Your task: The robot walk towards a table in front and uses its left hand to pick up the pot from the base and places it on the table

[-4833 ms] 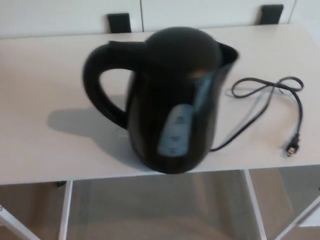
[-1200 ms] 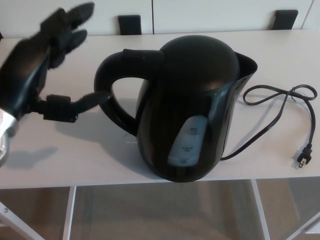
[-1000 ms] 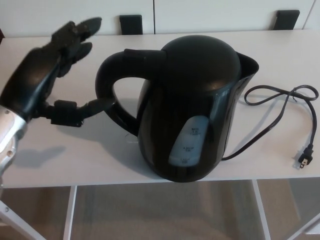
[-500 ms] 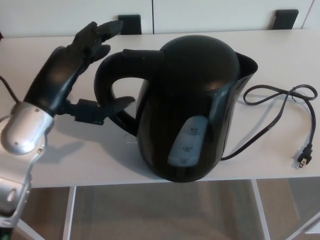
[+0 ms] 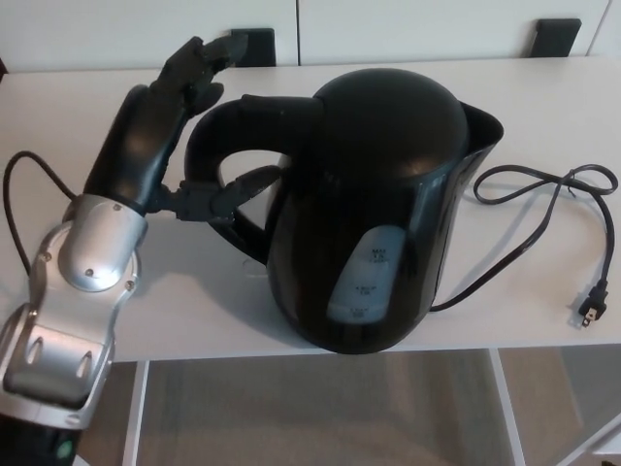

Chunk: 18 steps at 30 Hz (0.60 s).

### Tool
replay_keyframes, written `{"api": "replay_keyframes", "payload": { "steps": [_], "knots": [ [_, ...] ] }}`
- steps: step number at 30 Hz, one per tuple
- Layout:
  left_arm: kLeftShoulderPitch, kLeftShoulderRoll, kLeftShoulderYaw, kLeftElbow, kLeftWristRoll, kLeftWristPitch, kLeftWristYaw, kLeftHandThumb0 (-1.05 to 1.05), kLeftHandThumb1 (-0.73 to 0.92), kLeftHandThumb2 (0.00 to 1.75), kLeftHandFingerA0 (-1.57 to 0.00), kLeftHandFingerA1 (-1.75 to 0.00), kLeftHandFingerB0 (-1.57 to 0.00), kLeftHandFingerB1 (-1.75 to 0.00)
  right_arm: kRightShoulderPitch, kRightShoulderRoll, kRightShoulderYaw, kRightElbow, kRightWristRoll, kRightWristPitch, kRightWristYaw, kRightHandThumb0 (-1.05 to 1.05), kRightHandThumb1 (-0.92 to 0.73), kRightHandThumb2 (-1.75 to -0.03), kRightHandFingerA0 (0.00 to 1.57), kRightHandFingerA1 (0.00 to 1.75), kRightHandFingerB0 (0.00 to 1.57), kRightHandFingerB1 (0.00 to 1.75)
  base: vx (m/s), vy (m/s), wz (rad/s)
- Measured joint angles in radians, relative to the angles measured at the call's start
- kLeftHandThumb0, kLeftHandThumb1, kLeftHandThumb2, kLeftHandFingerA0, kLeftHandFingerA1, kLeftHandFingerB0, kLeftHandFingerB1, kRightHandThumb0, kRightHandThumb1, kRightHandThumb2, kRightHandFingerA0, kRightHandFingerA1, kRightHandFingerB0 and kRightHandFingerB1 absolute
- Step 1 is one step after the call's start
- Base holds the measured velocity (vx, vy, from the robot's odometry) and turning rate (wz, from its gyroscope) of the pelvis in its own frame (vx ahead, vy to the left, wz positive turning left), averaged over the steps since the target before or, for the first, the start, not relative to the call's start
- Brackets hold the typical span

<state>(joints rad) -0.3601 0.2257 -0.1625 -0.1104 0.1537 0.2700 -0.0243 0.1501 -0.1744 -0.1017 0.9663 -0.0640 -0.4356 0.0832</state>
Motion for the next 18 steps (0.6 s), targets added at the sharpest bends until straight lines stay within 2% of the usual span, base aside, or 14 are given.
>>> {"api": "replay_keyframes", "payload": {
  "steps": [6,10,11,12,18],
  "knots": [
    [0.000,-0.006,0.014,0.049,0.011,-0.001,0.005,-0.32,0.40,0.59,-0.28,-0.41,-0.22,-0.34,-0.007,0.000,0.000,-0.016,0.001,0.011,0.000,-1.05,-0.72,-0.68,0.00,0.32,0.00,0.26,0.00,0.000,0.00],
    [0.000,-0.008,0.024,0.052,0.019,0.000,0.006,-0.33,0.41,0.59,-0.27,-0.40,-0.21,-0.34,-0.007,0.000,-0.001,-0.036,0.002,0.020,0.000,-1.05,-0.72,-0.69,0.00,0.34,0.00,0.20,0.00,0.000,0.00],
    [0.000,-0.008,0.027,0.052,0.020,0.000,0.005,-0.33,0.42,0.60,-0.26,-0.39,-0.21,-0.34,-0.008,0.000,-0.001,-0.037,0.003,0.022,0.000,-1.05,-0.70,-0.70,0.00,0.25,0.00,0.11,0.00,0.000,0.00],
    [0.000,-0.008,0.031,0.052,0.020,0.000,0.005,-0.33,0.42,0.60,-0.26,-0.39,-0.21,-0.34,-0.008,0.000,-0.001,-0.037,0.003,0.024,0.000,-1.05,-0.70,-0.70,0.00,0.25,0.00,0.11,0.00,0.000,0.00],
    [0.000,-0.013,0.057,0.049,0.014,0.017,-0.012,-0.37,0.41,0.60,-0.30,-0.39,-0.22,-0.34,-0.021,0.000,-0.002,-0.030,0.006,0.037,0.000,-1.05,-0.73,-0.69,0.00,0.34,0.00,0.15,0.00,0.000,0.00]
  ]
}}
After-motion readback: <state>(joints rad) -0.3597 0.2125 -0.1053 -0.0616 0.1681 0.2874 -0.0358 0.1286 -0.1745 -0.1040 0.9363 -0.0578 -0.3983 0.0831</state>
